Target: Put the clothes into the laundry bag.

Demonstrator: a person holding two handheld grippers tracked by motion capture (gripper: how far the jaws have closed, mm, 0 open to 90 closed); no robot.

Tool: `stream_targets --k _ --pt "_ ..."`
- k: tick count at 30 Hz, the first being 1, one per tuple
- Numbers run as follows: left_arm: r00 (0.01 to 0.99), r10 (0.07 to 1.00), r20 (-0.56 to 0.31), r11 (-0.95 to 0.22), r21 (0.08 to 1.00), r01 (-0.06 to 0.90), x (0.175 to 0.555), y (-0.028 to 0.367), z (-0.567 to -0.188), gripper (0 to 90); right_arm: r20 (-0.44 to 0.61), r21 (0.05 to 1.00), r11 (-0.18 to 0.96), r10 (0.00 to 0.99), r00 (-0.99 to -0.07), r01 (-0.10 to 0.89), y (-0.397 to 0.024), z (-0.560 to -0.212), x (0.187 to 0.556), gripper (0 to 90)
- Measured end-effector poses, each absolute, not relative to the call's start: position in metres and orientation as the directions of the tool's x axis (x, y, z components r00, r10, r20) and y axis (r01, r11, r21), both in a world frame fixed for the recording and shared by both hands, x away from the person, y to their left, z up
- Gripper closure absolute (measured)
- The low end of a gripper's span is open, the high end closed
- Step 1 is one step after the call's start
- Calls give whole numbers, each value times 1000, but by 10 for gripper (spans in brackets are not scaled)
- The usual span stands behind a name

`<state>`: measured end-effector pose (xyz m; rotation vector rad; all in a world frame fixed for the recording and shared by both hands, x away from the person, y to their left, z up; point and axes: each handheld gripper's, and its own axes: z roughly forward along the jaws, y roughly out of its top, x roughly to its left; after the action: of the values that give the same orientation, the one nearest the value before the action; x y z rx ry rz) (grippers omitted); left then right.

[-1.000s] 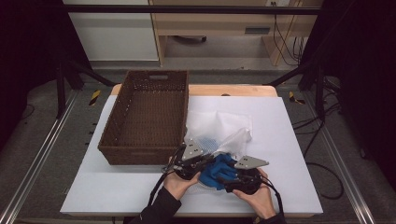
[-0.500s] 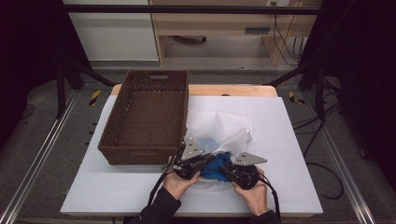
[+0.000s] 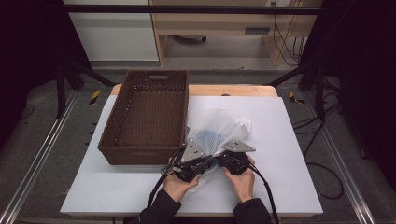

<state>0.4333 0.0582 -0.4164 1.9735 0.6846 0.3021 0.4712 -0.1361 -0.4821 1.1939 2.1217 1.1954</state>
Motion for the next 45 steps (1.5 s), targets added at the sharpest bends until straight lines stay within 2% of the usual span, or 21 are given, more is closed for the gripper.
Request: stream_targets --k 2,5,7,12,15,17,21,22,28,32,36,43,45 --pt "805 588 -79 -357 868 346 436 60 -420 890 43 843 264 836 -548 469 -136 -482 470 698" --pt "796 599 -89 -352 864 361 440 61 -425 890 43 846 287 803 -595 448 -140 -473 460 531" --pt "792 604 -87 -354 861 365 442 62 -426 890 42 849 303 779 -626 434 -145 -466 451 475" --pt "789 608 -83 -355 861 364 443 63 -427 889 73 879 247 775 -628 407 -171 -452 426 441" --pt "790 607 -85 -355 860 365 444 63 -427 890 72 858 274 773 -630 435 -175 -462 422 441" --pt "791 606 -86 -352 862 364 444 62 -426 889 60 838 297 784 -618 458 -172 -473 425 475" --pt "792 605 -82 -355 863 360 443 62 -426 890 80 806 302 796 -600 509 -170 -488 436 806" --pt "792 605 -83 -354 863 361 443 63 -426 890 81 825 287 793 -604 486 -171 -486 436 851" --pt "790 607 -85 -344 868 358 443 63 -424 890 55 884 258 771 -635 390 -170 -452 432 860" --pt "789 608 -88 -339 870 358 444 63 -422 890 80 882 245 763 -641 402 -163 -443 441 875" --pt "796 598 -90 -335 875 350 442 60 -419 890 106 883 223 762 -639 413 -150 -455 455 877" --pt "801 592 -84 -342 874 344 437 58 -422 889 -1 860 292 821 -572 418 -136 -481 474 868" --pt "797 597 -90 -342 870 354 439 60 -425 890 15 855 286 821 -571 434 -139 -482 473 849"
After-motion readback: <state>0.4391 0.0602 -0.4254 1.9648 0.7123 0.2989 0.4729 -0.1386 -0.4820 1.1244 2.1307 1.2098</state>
